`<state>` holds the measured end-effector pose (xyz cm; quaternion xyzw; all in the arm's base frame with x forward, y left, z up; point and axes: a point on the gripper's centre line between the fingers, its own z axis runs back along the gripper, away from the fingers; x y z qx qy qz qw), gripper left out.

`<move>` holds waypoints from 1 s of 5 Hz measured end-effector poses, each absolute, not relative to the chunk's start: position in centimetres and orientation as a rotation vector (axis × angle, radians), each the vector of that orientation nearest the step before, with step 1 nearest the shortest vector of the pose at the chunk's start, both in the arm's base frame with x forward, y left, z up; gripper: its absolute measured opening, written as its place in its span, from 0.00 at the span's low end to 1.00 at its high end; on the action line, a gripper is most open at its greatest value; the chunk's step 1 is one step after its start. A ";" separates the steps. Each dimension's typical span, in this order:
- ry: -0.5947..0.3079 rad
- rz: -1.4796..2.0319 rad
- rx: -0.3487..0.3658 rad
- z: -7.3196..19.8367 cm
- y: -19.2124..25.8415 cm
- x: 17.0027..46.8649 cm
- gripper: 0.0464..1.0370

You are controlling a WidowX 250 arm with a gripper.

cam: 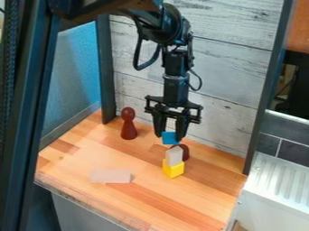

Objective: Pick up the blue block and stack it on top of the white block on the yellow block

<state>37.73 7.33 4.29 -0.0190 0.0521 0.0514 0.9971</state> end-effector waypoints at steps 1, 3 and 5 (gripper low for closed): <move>0.111 0.102 -0.033 4.1 7.3 37.6 0.49; 0.107 0.105 -0.014 4.0 7.5 37.6 0.49; 0.114 0.106 -0.004 3.4 7.5 37.6 0.49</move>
